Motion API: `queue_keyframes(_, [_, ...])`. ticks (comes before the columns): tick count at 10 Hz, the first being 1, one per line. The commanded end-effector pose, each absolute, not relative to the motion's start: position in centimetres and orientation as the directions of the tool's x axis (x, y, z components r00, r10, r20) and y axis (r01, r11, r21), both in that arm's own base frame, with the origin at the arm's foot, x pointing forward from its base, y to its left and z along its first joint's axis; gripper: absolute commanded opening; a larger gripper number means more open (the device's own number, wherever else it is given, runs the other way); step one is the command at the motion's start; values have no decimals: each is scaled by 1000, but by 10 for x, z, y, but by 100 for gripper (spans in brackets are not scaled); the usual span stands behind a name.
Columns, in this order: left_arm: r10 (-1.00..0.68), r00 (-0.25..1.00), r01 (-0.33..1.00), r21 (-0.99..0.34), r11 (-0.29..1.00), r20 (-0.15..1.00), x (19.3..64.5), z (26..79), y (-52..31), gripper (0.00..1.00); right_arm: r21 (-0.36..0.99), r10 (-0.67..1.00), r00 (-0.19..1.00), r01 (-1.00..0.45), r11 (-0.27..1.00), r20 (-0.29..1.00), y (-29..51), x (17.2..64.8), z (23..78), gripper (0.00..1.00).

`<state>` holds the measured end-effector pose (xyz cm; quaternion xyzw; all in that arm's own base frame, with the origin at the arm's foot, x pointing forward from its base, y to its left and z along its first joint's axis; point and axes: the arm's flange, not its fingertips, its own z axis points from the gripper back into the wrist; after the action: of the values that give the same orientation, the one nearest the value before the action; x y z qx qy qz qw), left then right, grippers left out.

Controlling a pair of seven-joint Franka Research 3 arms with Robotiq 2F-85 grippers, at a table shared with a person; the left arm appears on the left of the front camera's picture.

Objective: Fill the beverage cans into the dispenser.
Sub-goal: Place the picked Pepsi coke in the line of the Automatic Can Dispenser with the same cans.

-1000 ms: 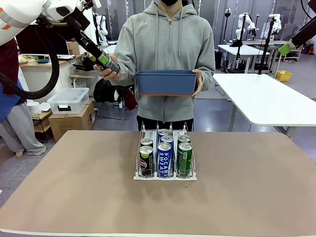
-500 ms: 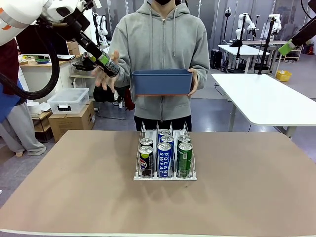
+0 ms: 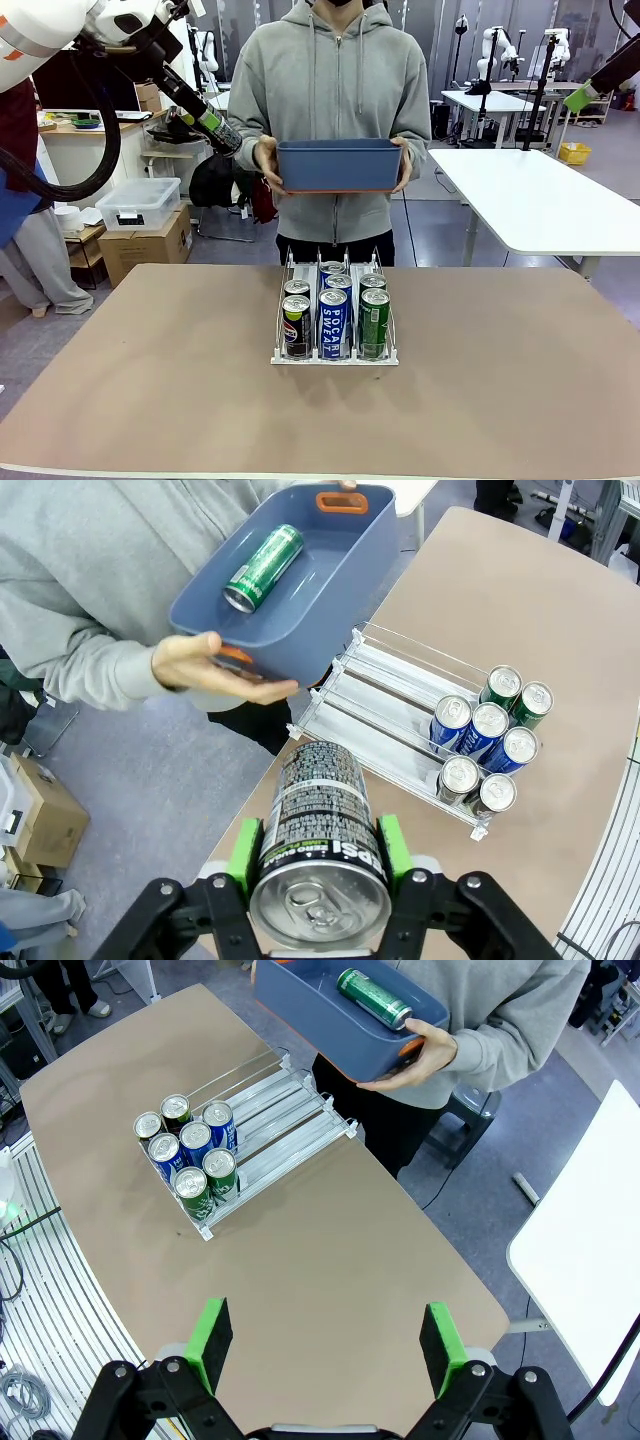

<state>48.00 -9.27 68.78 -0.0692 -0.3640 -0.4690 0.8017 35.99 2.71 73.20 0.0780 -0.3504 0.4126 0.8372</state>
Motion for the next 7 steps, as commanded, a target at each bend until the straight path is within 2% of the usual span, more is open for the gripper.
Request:
queue_keyframes(1, [-707,293,799,241,551,644,479,689,-91,23,-158,637,414,-746,647,650,27,360,731,100])
queue_keyframes(2, [-707,293,799,241,551,644,479,689,-91,23,-158,637,414,-746,647,650,27,360,731,100])
queue_keyframes(3, [-702,295,802,230,550,649,480,688,-93,58,-158,637,414,-746,647,650,27,360,731,100])
queue_keyframes(5, [-721,375,800,190,570,582,475,681,-102,58,-158,637,414,-746,647,650,27,360,731,100])
queue_keyframes(7, [-670,471,722,186,667,573,454,672,-120,58,-158,637,414,-746,647,650,27,360,731,100])
